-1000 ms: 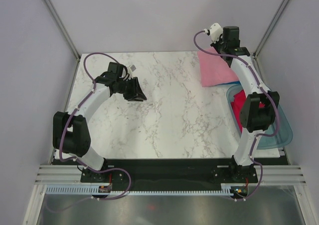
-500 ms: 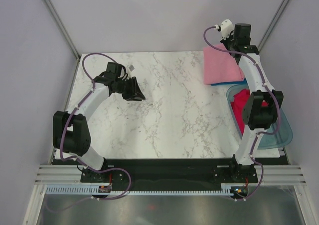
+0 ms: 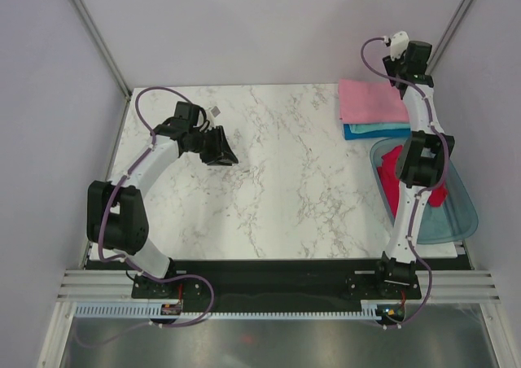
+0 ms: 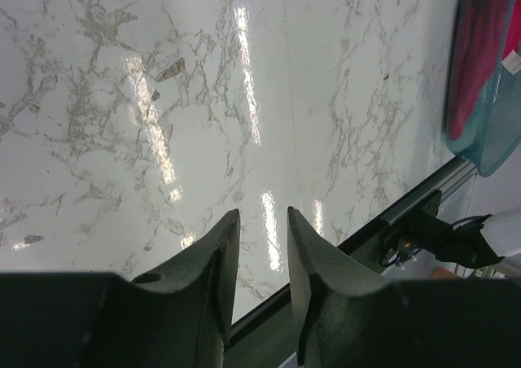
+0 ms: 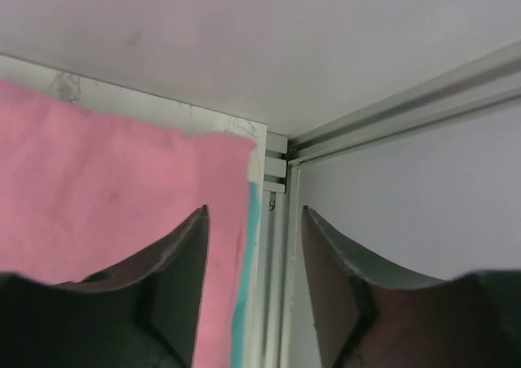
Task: Fold and stack the t-shirts
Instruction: Neatly place the folded tshirt to the corner, then reset both grippers
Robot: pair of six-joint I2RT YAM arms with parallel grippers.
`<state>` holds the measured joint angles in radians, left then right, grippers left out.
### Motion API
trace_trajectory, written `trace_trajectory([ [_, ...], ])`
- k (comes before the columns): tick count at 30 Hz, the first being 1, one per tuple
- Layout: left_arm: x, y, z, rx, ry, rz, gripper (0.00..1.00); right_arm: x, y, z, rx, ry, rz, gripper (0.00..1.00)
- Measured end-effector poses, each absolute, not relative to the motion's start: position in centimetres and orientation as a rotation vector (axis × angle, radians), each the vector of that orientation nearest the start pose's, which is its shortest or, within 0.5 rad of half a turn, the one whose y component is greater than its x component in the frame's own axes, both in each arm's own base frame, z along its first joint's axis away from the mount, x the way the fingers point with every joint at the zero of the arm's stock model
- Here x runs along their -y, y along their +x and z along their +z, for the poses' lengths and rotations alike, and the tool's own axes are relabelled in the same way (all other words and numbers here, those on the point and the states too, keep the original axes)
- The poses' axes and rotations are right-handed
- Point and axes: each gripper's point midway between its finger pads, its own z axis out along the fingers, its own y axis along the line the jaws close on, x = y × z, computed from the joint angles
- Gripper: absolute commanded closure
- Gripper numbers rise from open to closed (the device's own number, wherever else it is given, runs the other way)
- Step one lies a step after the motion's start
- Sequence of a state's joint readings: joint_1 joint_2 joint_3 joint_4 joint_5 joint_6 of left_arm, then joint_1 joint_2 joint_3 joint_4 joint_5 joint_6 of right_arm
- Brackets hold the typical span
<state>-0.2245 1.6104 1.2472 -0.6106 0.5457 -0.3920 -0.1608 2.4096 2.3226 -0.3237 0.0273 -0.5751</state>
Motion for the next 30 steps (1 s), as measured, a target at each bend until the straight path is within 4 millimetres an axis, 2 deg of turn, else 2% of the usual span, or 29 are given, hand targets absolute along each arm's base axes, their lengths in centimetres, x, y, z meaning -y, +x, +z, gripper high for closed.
trace_trajectory([
  [2, 18.5, 33.8, 14.6, -2.595, 0.006, -0.931, 0.63, 14.5, 66.7, 19.3, -1.982, -0.363, -0.513, 0.31],
  [4, 18.5, 33.7, 14.7, -2.594, 0.008, -0.937, 0.63, 14.5, 66.8, 19.7, -1.965, -0.333, -0.512, 0.28],
  [9, 18.6, 33.7, 14.8, -2.589, 0.013, -0.948, 0.62, 12.6, 65.4, 21.7, -1.944, -0.261, -0.461, 0.23],
  [11, 18.6, 33.7, 15.1, -2.58, 0.017, -0.95, 0.62, 11.4, 64.2, 22.9, -1.944, -0.223, -0.422, 0.28],
  [13, 18.7, 33.8, 15.6, -2.558, 0.027, -0.954, 0.62, 10.0, 62.7, 24.9, -1.927, -0.173, -0.369, 0.41],
  [16, 19.0, 33.7, 16.7, -2.522, 0.049, -0.98, 0.62, 7.1, 59.9, 27.6, -1.907, -0.107, -0.233, 0.52],
  [18, 19.2, 33.7, 17.7, -2.486, 0.071, -1.001, 0.62, 4.8, 57.6, 28.6, -1.911, -0.067, -0.124, 0.52],
  [21, 19.6, 33.3, 20.0, -2.406, 0.119, -1.041, 0.61, 0.8, 53.5, 29.5, -1.935, -0.014, 0.027, 0.42],
  [23, 19.7, 33.0, 21.8, -2.345, 0.153, -1.061, 0.6, -2.6, 50.4, 29.5, -1.966, -0.009, 0.125, 0.35],
  [25, 20.1, 32.3, 24.2, -2.261, 0.205, -1.097, 0.59, -6.9, 46.7, 29.7, -1.988, -0.012, 0.247, 0.27],
  [26, 20.1, 32.1, 25.1, -2.231, 0.224, -1.105, 0.58, -9.0, 44.6, 29.6, -1.994, -0.02, 0.325, 0.19],
  [27, 20.3, 31.7, 26.3, -2.189, 0.25, -1.119, 0.57, -10.9, 42.2, 29.4, -2.006, -0.027, 0.403, 0.02],
  [28, 20.3, 31.3, 27.3, -2.154, 0.27, -1.126, 0.53, -12.2, 40.0, 29.5, -2.008, -0.022, 0.476, 0.02],
  [30, 20.2, 30.2, 29.2, -2.073, 0.311, -1.132, 0.46, -12.9, 36.5, 29.3, -2.014, 0.006, 0.56, 0.02],
])
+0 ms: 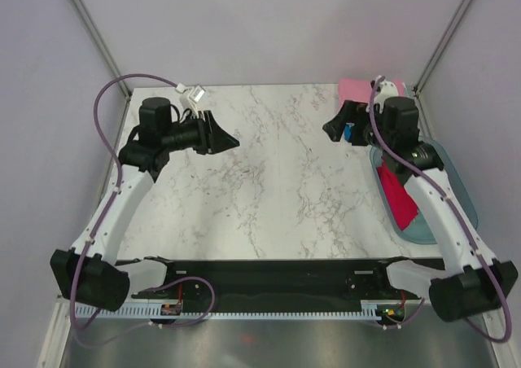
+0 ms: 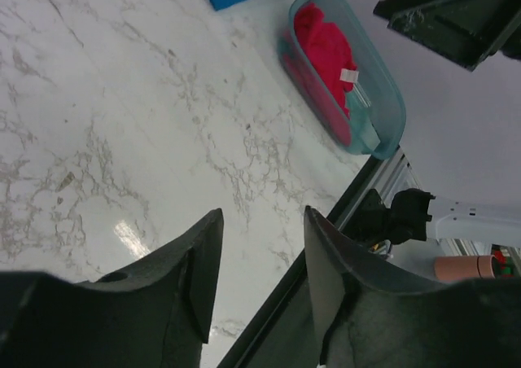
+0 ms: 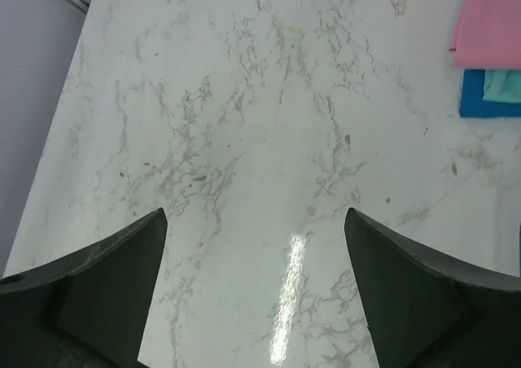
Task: Fold and stack the t-shirts
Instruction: Reset both grippers
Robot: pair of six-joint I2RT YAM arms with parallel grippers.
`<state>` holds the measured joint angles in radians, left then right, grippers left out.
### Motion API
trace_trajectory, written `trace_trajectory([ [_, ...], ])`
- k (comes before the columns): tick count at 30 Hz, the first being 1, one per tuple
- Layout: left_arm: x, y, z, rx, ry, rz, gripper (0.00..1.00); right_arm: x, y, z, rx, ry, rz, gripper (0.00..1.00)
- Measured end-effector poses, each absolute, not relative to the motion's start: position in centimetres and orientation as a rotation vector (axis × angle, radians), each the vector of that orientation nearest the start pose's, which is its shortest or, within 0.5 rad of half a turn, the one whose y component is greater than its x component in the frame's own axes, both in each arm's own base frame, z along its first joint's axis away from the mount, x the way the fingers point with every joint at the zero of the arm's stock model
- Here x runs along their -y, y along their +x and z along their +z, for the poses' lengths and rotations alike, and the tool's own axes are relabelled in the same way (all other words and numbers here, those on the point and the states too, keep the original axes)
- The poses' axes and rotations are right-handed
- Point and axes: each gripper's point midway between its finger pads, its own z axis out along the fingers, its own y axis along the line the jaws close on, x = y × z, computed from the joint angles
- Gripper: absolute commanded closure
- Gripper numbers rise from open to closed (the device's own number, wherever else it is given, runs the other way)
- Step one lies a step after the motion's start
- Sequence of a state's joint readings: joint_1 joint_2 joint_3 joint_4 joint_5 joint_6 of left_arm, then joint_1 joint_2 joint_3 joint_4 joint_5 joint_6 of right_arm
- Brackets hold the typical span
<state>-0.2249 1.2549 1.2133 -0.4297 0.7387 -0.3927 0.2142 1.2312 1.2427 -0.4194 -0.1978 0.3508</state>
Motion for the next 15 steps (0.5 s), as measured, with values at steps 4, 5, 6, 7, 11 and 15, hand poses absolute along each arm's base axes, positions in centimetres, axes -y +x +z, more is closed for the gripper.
trace_trajectory([
  [4, 19.5, 27.3, 31.5, -1.935, 0.35, -1.109, 0.0, -12.6, 31.5, 29.7, -1.986, 0.091, 0.654, 0.02],
  [5, 19.3, 26.6, 31.7, -1.912, 0.353, -1.102, 0.0, -12.5, 30.6, 30.0, -1.973, 0.105, 0.667, 0.02],
  [6, 19.1, 25.9, 31.9, -1.896, 0.35, -1.103, 0.0, -12.4, 29.8, 30.4, -1.954, 0.116, 0.68, 0.02],
  [7, 19.0, 25.5, 32.1, -1.881, 0.352, -1.102, 0.0, -12.3, 29.3, 30.6, -1.943, 0.123, 0.689, 0.02],
  [11, 19.0, 25.1, 31.7, -1.879, 0.347, -1.106, 0.0, -12.1, 27.5, 30.8, -1.912, 0.162, 0.725, 0.02],
  [15, 18.9, 24.7, 30.3, -1.909, 0.333, -1.112, 0.0, -11.7, 27.4, 29.8, -1.937, 0.224, 0.721, 0.02],
])
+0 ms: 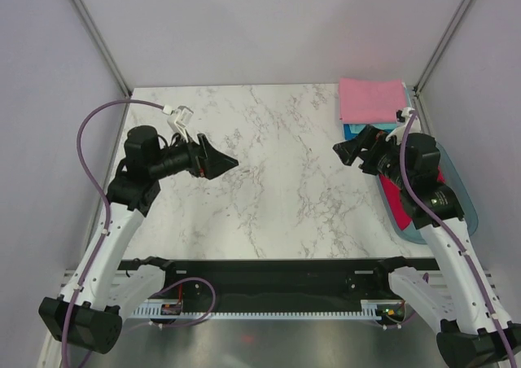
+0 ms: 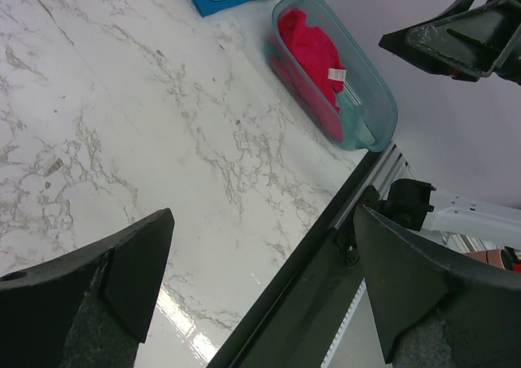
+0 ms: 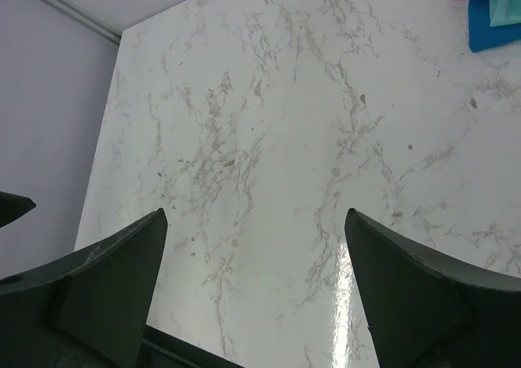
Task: Fold and stack the t-shirts
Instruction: Reset both grippers
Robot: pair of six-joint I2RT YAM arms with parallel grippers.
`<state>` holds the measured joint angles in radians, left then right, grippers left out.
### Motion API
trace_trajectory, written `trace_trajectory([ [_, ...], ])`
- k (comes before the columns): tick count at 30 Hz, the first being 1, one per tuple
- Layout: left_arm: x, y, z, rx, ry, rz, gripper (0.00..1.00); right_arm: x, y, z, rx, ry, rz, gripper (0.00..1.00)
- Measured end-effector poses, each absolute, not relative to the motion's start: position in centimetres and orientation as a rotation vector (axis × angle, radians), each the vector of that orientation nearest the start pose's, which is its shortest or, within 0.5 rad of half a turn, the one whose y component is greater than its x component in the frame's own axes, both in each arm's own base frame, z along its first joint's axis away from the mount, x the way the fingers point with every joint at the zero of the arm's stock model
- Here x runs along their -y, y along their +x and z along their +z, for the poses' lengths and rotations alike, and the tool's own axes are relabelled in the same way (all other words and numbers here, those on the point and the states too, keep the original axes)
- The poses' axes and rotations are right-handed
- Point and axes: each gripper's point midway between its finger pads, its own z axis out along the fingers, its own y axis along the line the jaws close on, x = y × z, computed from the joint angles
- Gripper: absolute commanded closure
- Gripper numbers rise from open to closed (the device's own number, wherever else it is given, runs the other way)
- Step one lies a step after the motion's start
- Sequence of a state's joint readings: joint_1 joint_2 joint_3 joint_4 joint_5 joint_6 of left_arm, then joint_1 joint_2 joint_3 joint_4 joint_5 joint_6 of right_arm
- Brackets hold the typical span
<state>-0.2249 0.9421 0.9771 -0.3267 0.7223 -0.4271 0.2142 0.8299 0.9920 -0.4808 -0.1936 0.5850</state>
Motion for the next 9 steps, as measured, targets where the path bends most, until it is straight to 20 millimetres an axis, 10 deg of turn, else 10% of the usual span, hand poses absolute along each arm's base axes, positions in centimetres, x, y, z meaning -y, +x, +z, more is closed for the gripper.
trace_trajectory([
  [9, 18.7, 24.21, 30.32, -1.901, 0.332, -1.106, 0.0, -11.11, 27.73, 29.1, -1.953, 0.277, 0.686, 0.02],
])
